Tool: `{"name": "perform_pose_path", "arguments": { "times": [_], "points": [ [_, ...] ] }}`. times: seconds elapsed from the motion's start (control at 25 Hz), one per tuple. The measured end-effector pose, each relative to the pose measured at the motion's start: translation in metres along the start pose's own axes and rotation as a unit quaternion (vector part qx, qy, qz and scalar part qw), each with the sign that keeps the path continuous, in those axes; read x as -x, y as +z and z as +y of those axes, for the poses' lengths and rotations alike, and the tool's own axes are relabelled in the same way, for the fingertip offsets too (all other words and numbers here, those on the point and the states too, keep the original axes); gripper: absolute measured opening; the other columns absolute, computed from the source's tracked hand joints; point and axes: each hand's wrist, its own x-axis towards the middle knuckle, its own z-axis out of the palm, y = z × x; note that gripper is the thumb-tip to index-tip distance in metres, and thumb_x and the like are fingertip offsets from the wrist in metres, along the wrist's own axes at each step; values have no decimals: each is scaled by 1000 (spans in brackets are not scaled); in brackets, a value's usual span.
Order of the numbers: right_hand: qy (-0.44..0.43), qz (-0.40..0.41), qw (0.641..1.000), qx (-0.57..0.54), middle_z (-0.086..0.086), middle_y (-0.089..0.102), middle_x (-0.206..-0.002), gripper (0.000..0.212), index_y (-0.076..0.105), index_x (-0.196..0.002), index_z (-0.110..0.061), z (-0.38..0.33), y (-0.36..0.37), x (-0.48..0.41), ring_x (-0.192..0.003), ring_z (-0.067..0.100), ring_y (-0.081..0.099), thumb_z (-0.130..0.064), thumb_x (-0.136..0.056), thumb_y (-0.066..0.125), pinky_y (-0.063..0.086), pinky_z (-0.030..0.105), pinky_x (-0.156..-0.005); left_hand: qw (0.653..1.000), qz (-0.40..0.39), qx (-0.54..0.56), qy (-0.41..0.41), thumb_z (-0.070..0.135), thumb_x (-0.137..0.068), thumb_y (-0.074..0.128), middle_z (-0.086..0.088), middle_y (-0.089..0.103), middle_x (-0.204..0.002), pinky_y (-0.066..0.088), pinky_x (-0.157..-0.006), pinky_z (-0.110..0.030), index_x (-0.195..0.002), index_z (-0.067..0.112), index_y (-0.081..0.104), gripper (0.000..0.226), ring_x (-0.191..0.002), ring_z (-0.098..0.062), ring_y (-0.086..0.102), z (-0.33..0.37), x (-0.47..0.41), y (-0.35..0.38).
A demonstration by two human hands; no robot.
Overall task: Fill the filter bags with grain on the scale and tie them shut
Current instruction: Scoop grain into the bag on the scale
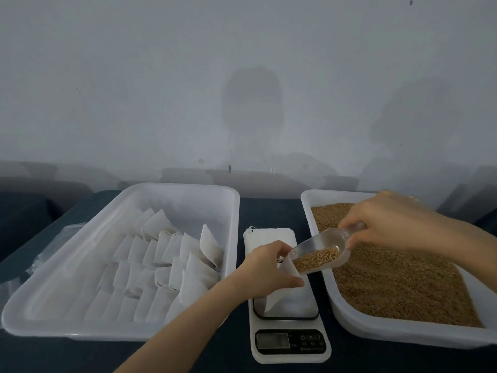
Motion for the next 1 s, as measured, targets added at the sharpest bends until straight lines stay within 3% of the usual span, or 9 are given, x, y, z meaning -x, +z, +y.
{"name": "perform_pose_path", "arguments": {
  "times": [0.24,0.4,0.52,0.6,0.76,0.88,1.0],
  "points": [
    [-45,-5,993,105,-18,67,-85,33,67,-101,-40,-21,-19,-15,-85,9,54,-62,-77,61,39,29,-87,999,23,42,8,40,-73,81,26,52,-107,44,-73,-6,-122,34,49,59,-101,4,53,-1,1,2],
    [-71,-17,981,181,-14,51,-62,27,58,-73,-30,-42,-42,-20,-65,5,44,-57,-78,63,27,29,-78,996,37,78,14,37,-73,81,26,54,-103,45,-71,-5,-115,37,47,54,-97,6,56,1,3,0],
    [-97,-9,960,264,-9,60,-74,31,54,-68,-24,-65,-50,-20,-72,14,51,-51,-80,63,31,32,-84,995,30,92,6,34,-74,80,21,56,-109,49,-78,-11,-115,35,46,54,-101,-1,58,0,3,1],
    [-128,34,939,318,-5,64,-82,32,45,-63,-22,-79,-47,-19,-73,17,50,-37,-84,65,31,34,-86,996,27,86,-6,33,-75,80,15,56,-113,50,-83,-16,-118,32,45,56,-103,-6,58,-1,2,2],
    [-174,92,906,376,-4,57,-74,21,53,-74,-21,-90,-30,-14,-68,19,42,-5,-87,56,27,34,-82,997,22,67,-28,31,-76,78,7,57,-118,49,-81,-17,-124,30,43,59,-106,-11,58,-4,0,3],
    [-157,82,906,385,-4,57,-79,15,60,-83,-20,-85,-24,-11,-72,20,42,-6,-88,55,32,39,-92,997,22,61,-29,29,-77,77,7,57,-116,44,-69,-11,-123,31,43,58,-104,-9,57,-5,0,3],
    [-148,93,915,364,-5,62,-90,9,63,-92,-22,-76,-28,-4,-86,21,52,-17,-90,56,31,41,-98,997,26,61,-27,27,-77,77,8,57,-113,44,-71,-11,-119,30,45,53,-102,-9,58,-7,-1,4]
  ]
}}
